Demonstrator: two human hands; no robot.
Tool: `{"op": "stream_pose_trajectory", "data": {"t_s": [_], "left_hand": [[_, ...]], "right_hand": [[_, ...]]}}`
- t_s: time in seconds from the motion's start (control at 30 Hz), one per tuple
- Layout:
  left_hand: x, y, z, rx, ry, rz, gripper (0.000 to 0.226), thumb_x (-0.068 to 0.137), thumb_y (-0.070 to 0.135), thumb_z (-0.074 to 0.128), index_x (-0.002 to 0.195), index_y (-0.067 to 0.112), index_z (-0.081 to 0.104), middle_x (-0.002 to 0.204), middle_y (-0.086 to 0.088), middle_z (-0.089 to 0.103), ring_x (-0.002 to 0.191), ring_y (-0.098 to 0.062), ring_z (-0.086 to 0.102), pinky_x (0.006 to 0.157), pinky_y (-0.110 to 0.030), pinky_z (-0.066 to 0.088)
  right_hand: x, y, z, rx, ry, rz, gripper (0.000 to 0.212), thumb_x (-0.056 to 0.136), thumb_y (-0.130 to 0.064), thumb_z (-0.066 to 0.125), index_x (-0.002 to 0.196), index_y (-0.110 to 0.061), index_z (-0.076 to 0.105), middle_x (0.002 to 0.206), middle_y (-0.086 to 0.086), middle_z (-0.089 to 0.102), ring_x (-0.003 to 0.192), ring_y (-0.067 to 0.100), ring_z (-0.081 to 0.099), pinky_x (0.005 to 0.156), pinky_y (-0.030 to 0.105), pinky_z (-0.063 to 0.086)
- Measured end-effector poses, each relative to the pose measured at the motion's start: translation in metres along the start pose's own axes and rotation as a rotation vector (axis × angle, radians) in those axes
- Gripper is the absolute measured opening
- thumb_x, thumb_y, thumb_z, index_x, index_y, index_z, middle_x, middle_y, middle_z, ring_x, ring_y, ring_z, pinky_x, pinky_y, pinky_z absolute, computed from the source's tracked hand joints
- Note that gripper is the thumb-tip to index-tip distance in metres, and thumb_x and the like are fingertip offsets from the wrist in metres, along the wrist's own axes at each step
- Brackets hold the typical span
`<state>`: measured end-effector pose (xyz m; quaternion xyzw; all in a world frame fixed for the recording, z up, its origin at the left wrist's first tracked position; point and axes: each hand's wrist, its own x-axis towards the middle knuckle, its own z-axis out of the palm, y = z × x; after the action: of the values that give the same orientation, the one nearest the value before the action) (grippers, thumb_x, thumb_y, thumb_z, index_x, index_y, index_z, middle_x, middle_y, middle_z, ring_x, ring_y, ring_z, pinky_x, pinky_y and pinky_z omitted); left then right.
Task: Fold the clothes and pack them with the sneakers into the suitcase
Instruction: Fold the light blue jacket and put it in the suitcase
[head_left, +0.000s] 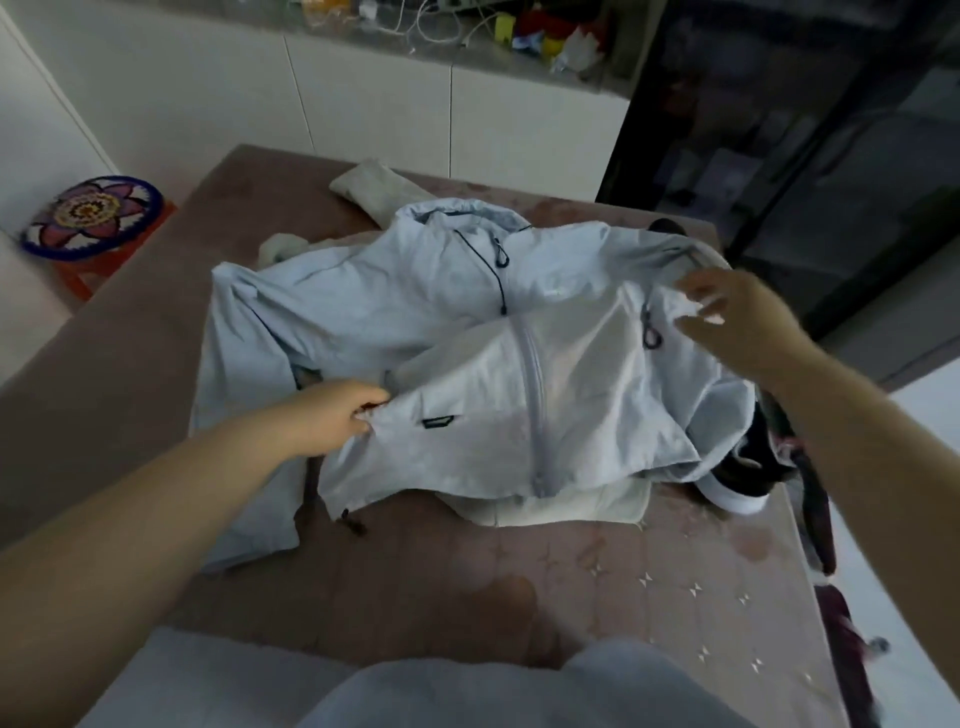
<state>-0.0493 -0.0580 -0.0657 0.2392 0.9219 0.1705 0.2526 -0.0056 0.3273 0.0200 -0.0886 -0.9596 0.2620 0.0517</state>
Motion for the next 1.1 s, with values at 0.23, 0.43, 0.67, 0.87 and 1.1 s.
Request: {"op": "stream_pose_trajectory", "data": {"t_s": [0.23,0.43,0.67,0.87,1.1], "left_hand": [[0.001,-0.006,0.008,-0.31,0.232,-0.09,0.054,0.085,0.0,0.061,0.133,0.017,0.043,0.127,-0.003,0.053,0.11,-0.018,0.054,0.083,-0.014,0.039],[-0.014,0.003,0.0,-0.397,-0.03,-0.085,0.066,0.078,0.024,0.072,0.134,0.033,0.037,0.134,0.013,0.041,0.125,-0.01,0.042,0.103,-0.025,0.036],[-0.021,-0.001,0.056,-0.432,0.322,-0.518,0.063,0.091,0.032,0.056,0.141,0.004,0.03,0.142,-0.016,0.04,0.127,-0.032,0.041,0.101,-0.038,0.034],[-0.034,0.004,0.063,-0.326,0.259,-0.412,0.082,0.071,0.008,0.078,0.14,0.014,0.033,0.114,-0.015,0.058,0.1,-0.028,0.057,0.078,-0.03,0.04],[-0.05,0.011,0.051,0.126,-0.112,-0.504,0.126,0.063,0.045,0.08,0.147,0.019,-0.01,0.149,-0.013,0.021,0.133,-0.029,0.033,0.106,-0.037,0.035]], "right_hand": [[-0.092,0.044,0.066,0.006,-0.184,0.127,0.031,0.086,-0.023,0.064,0.116,-0.018,0.059,0.107,0.002,0.054,0.094,0.017,0.054,0.079,0.028,0.041],[-0.108,0.068,0.081,-0.252,-0.201,0.185,0.051,0.086,-0.018,0.06,0.135,-0.027,0.045,0.134,0.006,0.046,0.118,0.031,0.046,0.088,0.037,0.047],[-0.103,0.062,0.043,-0.051,-0.162,0.196,0.029,0.09,-0.004,0.053,0.111,-0.016,0.069,0.1,0.003,0.067,0.069,0.016,0.061,0.064,0.015,0.051],[-0.145,0.093,0.013,-0.702,-0.694,0.098,0.028,0.096,-0.024,0.043,0.093,-0.047,0.058,0.117,-0.009,0.058,0.106,0.016,0.058,0.093,0.028,0.045],[-0.166,0.12,0.031,-0.361,-0.197,0.088,0.025,0.084,-0.008,0.058,0.102,-0.02,0.068,0.114,0.0,0.062,0.103,0.023,0.058,0.094,0.038,0.045]]}}
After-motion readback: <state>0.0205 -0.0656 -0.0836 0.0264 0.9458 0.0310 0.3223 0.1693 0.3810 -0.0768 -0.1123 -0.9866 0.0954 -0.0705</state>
